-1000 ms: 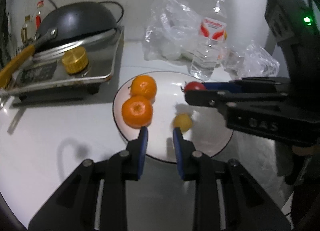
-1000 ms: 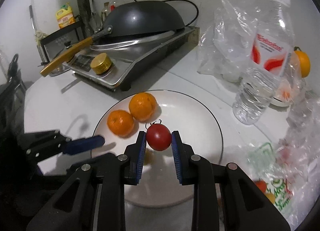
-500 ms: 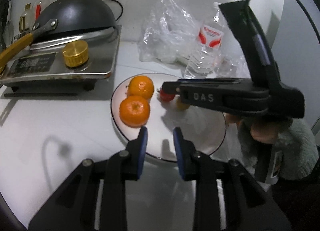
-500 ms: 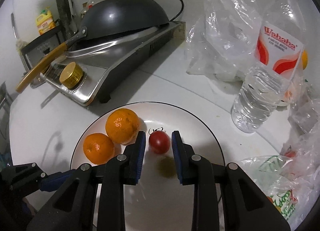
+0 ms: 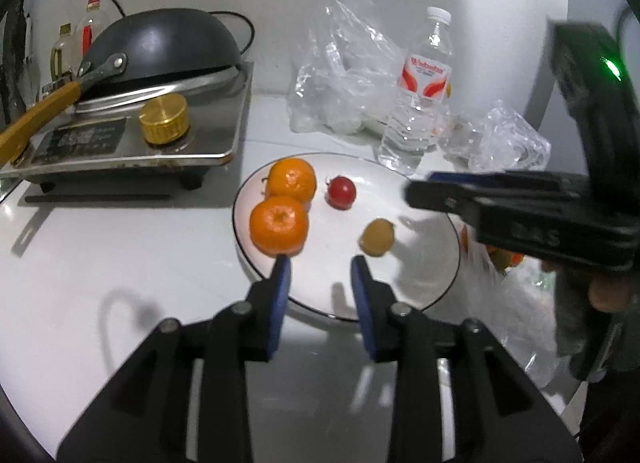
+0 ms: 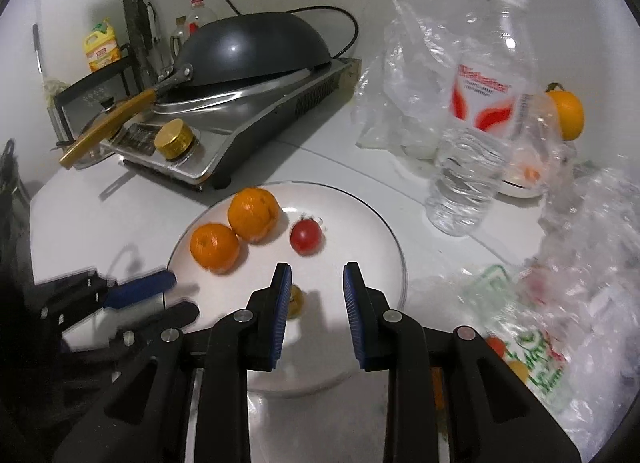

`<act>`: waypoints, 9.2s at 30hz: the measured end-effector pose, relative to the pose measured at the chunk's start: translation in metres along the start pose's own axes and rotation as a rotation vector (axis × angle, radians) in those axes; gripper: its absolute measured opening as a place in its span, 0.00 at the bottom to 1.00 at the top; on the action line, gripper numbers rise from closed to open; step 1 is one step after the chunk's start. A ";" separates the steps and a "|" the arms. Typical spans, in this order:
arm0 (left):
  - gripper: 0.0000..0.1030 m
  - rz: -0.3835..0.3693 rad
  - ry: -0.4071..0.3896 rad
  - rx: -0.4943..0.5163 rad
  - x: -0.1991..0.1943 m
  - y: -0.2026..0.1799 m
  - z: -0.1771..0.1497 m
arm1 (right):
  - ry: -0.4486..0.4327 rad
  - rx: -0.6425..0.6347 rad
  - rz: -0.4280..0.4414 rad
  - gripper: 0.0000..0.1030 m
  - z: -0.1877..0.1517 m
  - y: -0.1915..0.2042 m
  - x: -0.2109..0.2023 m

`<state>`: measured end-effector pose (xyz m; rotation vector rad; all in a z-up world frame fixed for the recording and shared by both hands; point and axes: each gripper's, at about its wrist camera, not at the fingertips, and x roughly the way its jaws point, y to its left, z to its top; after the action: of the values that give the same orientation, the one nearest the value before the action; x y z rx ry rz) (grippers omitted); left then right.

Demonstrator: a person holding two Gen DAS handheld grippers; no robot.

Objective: Organize fruits
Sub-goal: 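Carry the tomato and yellow fruit to the white plate and release both, then move both grippers back over the fruit bag, then grasp a red tomato with the right gripper while the left grasps a mandarin, then carry the red tomato and mandarin to the white plate and open both grippers, then move both grippers back over the yellow fruits in the bag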

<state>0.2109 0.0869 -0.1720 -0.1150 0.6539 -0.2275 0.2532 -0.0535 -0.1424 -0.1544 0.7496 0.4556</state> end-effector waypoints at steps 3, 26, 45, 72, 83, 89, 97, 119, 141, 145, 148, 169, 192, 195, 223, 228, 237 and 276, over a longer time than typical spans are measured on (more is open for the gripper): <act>0.33 0.004 -0.007 -0.010 -0.002 0.002 0.000 | -0.013 0.007 0.001 0.28 -0.012 -0.009 -0.015; 0.48 0.094 -0.154 0.121 -0.029 -0.061 0.001 | -0.052 0.072 -0.040 0.37 -0.068 -0.083 -0.059; 0.48 0.053 -0.109 0.255 -0.006 -0.139 0.001 | 0.007 0.108 0.040 0.37 -0.089 -0.114 -0.047; 0.48 0.017 -0.037 0.272 0.024 -0.183 0.020 | 0.004 -0.049 0.056 0.27 -0.088 -0.113 -0.047; 0.48 0.039 0.049 0.276 0.061 -0.189 0.019 | -0.231 0.088 0.037 0.27 -0.080 -0.156 -0.075; 0.48 0.069 0.103 0.253 0.078 -0.183 0.016 | -0.248 0.109 0.047 0.27 -0.081 -0.163 -0.077; 0.48 0.072 0.120 0.233 0.084 -0.180 0.018 | -0.266 0.100 0.049 0.27 -0.081 -0.159 -0.080; 0.41 0.019 0.037 0.252 0.054 -0.200 0.016 | -0.271 0.106 0.061 0.27 -0.081 -0.159 -0.082; 0.41 0.056 -0.089 0.226 -0.004 -0.168 0.022 | -0.256 0.145 0.059 0.27 -0.082 -0.165 -0.080; 0.41 0.071 -0.098 0.217 -0.012 -0.154 0.022 | -0.249 0.144 0.047 0.27 -0.082 -0.165 -0.079; 0.41 0.077 -0.096 0.204 -0.013 -0.144 0.020 | -0.237 0.133 0.032 0.27 -0.080 -0.162 -0.076; 0.41 0.099 -0.146 0.265 -0.017 -0.093 0.017 | -0.177 0.028 -0.021 0.27 -0.050 -0.086 -0.075; 0.42 0.054 -0.044 0.158 0.034 -0.043 0.037 | -0.054 -0.047 0.075 0.27 0.016 -0.027 0.014; 0.42 0.049 -0.023 0.158 0.038 -0.043 0.038 | -0.037 -0.033 0.080 0.27 0.014 -0.029 0.023; 0.51 0.086 -0.093 0.172 -0.003 -0.071 0.029 | -0.096 0.007 0.045 0.34 -0.006 -0.056 -0.039; 0.52 0.080 -0.114 0.186 -0.013 -0.085 0.029 | -0.112 0.019 0.018 0.34 -0.018 -0.071 -0.056; 0.52 0.060 -0.125 0.223 -0.021 -0.112 0.032 | -0.123 0.027 -0.023 0.34 -0.037 -0.093 -0.072; 0.51 0.032 0.162 0.391 0.067 -0.205 0.000 | 0.033 0.069 0.022 0.34 -0.074 -0.148 -0.030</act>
<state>0.2270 -0.1283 -0.1747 0.2914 0.7602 -0.3320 0.2552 -0.2169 -0.1792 -0.0898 0.7993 0.4482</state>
